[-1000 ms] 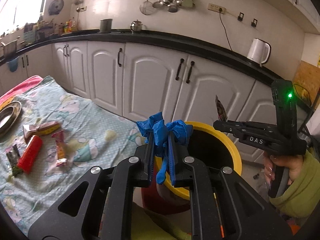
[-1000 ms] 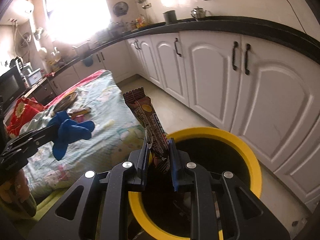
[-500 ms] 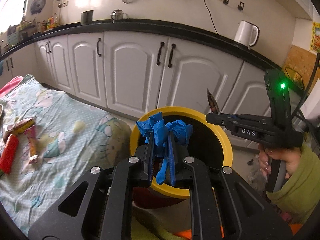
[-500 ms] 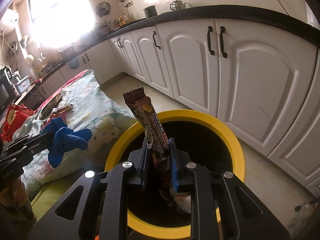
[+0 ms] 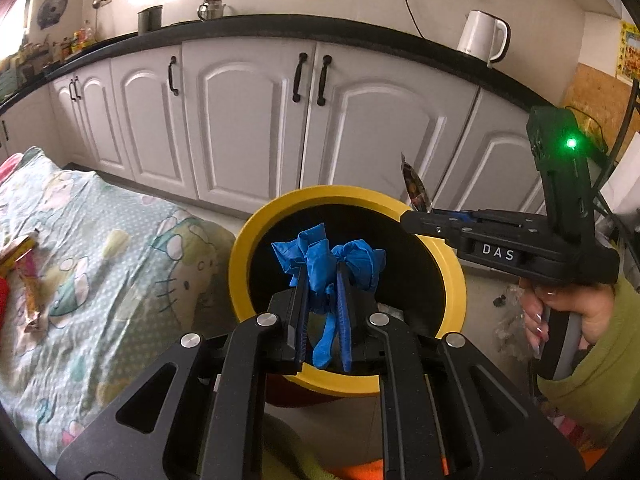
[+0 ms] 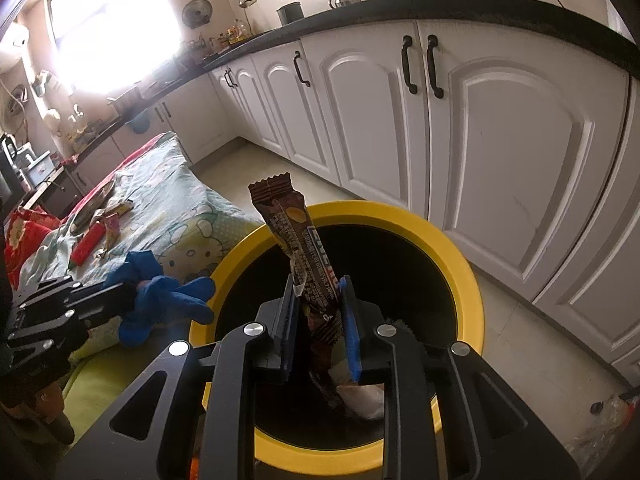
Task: Collect trash
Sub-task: 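Open both tools to drop the glove and wrapper into the bin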
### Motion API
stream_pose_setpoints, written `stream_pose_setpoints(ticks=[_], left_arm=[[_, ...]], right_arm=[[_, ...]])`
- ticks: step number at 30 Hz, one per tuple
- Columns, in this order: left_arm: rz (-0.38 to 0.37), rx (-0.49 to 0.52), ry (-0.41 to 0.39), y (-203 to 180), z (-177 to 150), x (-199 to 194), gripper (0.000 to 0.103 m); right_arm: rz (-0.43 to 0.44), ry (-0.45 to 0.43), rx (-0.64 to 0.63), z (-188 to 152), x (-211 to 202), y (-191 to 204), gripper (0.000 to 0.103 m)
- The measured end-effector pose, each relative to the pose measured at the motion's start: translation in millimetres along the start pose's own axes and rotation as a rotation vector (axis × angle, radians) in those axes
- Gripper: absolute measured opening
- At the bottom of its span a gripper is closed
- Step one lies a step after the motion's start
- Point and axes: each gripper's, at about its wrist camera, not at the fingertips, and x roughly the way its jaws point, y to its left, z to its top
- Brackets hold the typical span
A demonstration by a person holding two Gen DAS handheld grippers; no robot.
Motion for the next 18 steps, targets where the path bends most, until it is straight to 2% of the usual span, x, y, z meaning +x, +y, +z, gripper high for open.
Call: stream_pose_setpoints(ticks=[14, 16, 18], left_arm=[[-0.010, 0.017, 0.026, -4, 5, 18, 0.010], [-0.002, 0.017, 0.027, -4, 5, 19, 0.017], [0.001, 0.009, 0.027, -2, 5, 20, 0.030]], right_arm=[[-0.006, 0.014, 0.053, -6, 3, -16, 0.024], [-0.009, 0.014, 0.059, -7, 3, -18, 0.024], [-0.014, 0.012, 0.065, -7, 2, -21, 0.032]])
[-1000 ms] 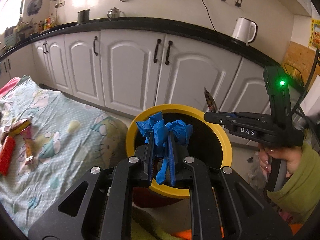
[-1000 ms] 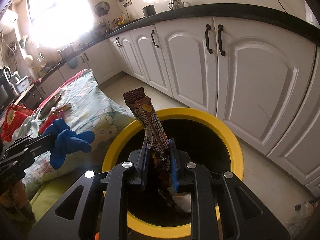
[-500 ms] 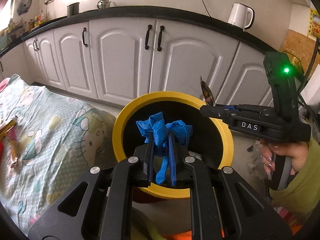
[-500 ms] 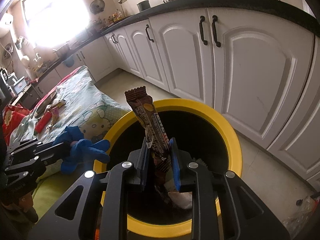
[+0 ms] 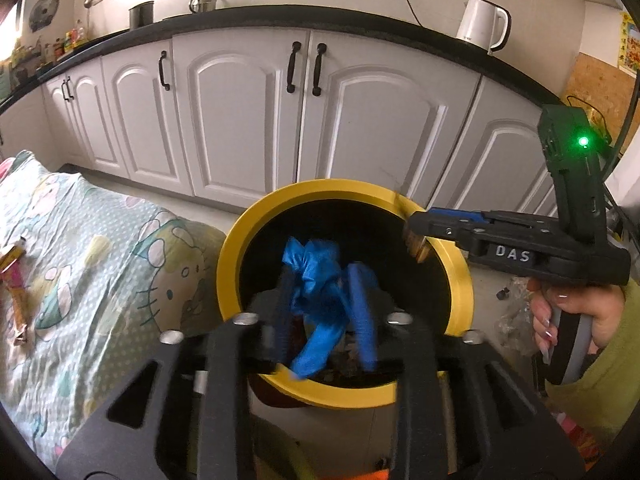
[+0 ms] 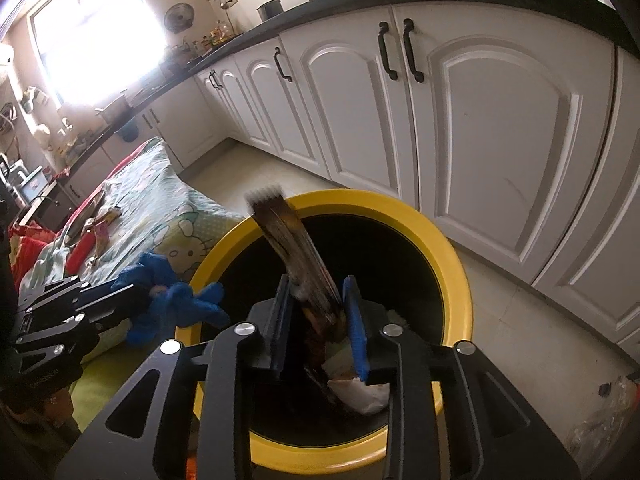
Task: Collect trash
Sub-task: 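Open both tools to drop the glove and wrapper into the bin, then move both open tools back over the remaining trash on the bed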
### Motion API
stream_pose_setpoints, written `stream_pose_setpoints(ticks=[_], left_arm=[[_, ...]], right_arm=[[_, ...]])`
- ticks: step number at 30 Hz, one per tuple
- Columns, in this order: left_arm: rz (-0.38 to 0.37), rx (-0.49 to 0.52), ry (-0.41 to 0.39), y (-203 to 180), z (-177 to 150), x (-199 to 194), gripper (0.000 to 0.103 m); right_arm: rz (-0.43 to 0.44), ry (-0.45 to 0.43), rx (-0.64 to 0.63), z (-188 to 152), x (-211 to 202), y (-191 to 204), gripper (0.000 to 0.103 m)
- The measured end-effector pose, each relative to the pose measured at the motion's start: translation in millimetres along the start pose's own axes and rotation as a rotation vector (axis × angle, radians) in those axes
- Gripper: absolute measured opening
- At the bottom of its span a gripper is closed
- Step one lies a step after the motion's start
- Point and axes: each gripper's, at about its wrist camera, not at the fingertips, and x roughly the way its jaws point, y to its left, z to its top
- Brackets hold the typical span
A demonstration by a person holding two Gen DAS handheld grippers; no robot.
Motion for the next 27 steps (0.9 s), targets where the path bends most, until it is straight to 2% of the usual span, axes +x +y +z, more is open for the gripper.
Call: stream_pose_setpoints(ticks=[2, 3, 4, 6, 7, 9, 12, 15, 21, 27], left_arm=[[0.003, -0.010, -0.002, 3, 0, 0, 0.036], [0.008, -0.017, -0.006, 5, 0, -1, 0.046], [0.009, -0.025, -0.008, 6, 0, -2, 0.051], [0.009, -0.049, -0.015, 11, -1, -6, 0.063], [0.014, -0.057, -0.020, 12, -1, -8, 0.067], [0.022, -0.074, -0.030, 16, -1, -12, 0.082], [0.038, -0.102, -0.051, 24, 0, -21, 0.092], [0.066, -0.122, -0.082, 32, 1, -33, 0.092], [0.152, -0.173, -0.146, 53, 3, -59, 0.092], [0.202, -0.206, -0.198, 70, 2, -82, 0.092]], right_arm=[[-0.005, -0.008, 0.013, 1, -2, -3, 0.039], [-0.007, -0.011, 0.018, 1, -3, -3, 0.039], [-0.011, -0.014, 0.020, 1, -3, -4, 0.039], [-0.014, -0.018, 0.027, 1, -5, -4, 0.048], [-0.016, -0.024, 0.032, 1, -6, -5, 0.050], [-0.015, -0.033, 0.031, 3, -9, -2, 0.053], [-0.020, -0.046, 0.023, 6, -13, 3, 0.061], [-0.020, -0.066, 0.007, 9, -18, 13, 0.069], [-0.019, -0.104, -0.031, 16, -27, 35, 0.077], [0.002, -0.129, -0.078, 20, -34, 62, 0.078]])
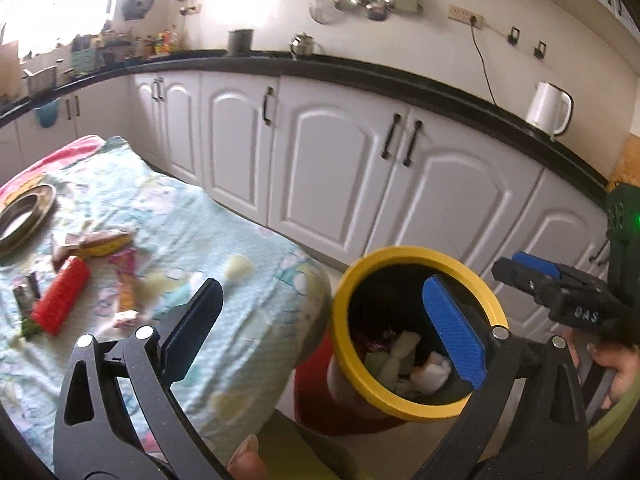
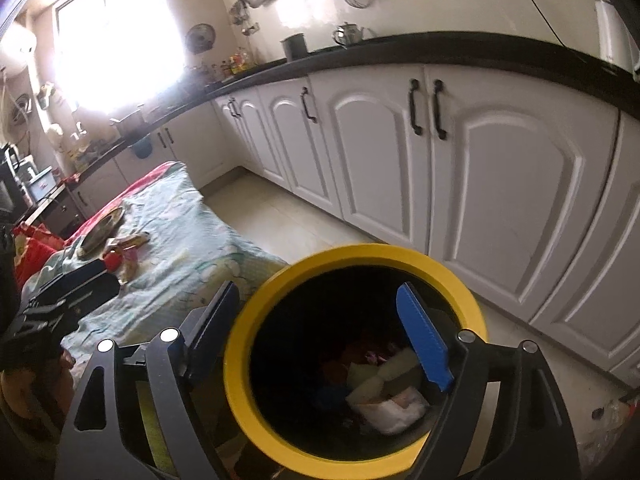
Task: Collect trash
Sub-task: 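Move both open tools back over the remaining trash on the bed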
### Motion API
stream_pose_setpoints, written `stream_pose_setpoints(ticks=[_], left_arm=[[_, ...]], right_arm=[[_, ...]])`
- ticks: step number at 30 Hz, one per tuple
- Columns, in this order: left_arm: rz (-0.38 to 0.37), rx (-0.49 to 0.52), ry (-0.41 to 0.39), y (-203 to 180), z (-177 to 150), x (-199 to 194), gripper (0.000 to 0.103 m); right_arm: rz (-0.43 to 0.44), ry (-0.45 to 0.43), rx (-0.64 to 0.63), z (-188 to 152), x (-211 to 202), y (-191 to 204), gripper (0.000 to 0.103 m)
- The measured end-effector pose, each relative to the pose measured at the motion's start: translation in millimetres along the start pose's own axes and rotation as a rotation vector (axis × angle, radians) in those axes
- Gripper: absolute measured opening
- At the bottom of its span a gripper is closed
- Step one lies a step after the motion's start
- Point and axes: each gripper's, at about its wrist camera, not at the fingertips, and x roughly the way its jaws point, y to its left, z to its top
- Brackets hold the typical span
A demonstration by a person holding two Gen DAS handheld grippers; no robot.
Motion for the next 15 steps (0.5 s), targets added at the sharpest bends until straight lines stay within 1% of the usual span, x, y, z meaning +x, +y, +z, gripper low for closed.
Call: stream_pose_setpoints(ticks=[8, 15], left_arm=[[0.064, -0.031, -0.076, 27, 6, -26, 0.092], [0.130, -0.090, -0.119, 62, 9, -45, 0.092]], right_arm=[[0.053, -0.010, -0.087, 6, -4, 44, 0.079], [0.101, -0.010, -0.139, 13, -3, 77, 0.079]])
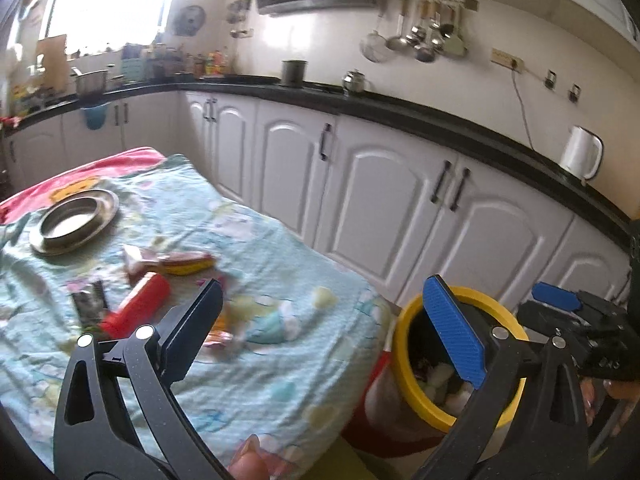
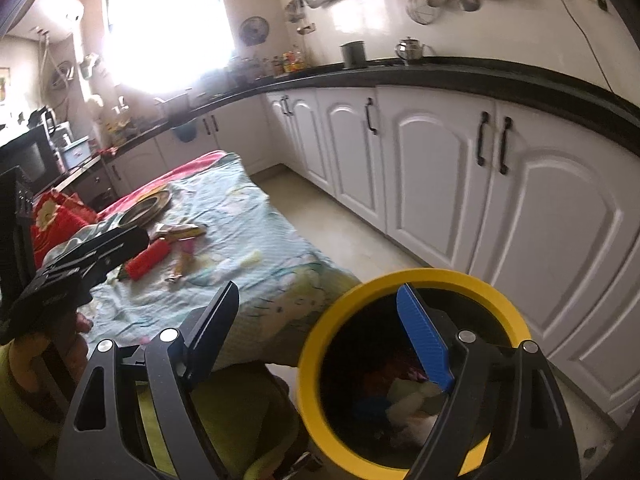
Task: Collect trash
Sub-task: 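Move both open tools back over the remaining trash on the bed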
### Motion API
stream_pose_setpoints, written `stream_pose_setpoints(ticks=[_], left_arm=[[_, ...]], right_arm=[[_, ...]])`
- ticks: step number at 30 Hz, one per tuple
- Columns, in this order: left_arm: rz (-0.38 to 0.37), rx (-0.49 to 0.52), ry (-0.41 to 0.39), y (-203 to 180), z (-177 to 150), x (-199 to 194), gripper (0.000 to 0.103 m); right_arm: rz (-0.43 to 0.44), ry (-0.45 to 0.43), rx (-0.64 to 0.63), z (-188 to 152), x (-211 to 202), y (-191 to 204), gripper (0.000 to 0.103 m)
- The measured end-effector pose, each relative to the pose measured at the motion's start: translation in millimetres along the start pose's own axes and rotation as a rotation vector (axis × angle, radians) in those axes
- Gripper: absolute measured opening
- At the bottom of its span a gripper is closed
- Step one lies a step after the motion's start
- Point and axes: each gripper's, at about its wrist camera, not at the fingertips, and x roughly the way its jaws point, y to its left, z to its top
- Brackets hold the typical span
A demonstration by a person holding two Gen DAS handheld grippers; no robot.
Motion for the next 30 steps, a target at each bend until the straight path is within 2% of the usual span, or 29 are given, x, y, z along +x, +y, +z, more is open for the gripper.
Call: stream_pose_setpoints(ticks=[9, 18, 30], left_arm=[[0.085, -0.081, -0.053, 50, 9, -19, 0.092], [0.138, -0.144, -0.085, 92, 14, -32, 0.092], [0.210, -0.203, -0.061, 147, 9, -37, 0.092]], right_arm=[[0.066, 0.001, -0.072, 19, 12, 45, 0.079], [0.135, 0.011, -0.157, 31, 28, 96, 0.079], [0.180, 0.042, -0.239, 45, 60, 145, 0.079]])
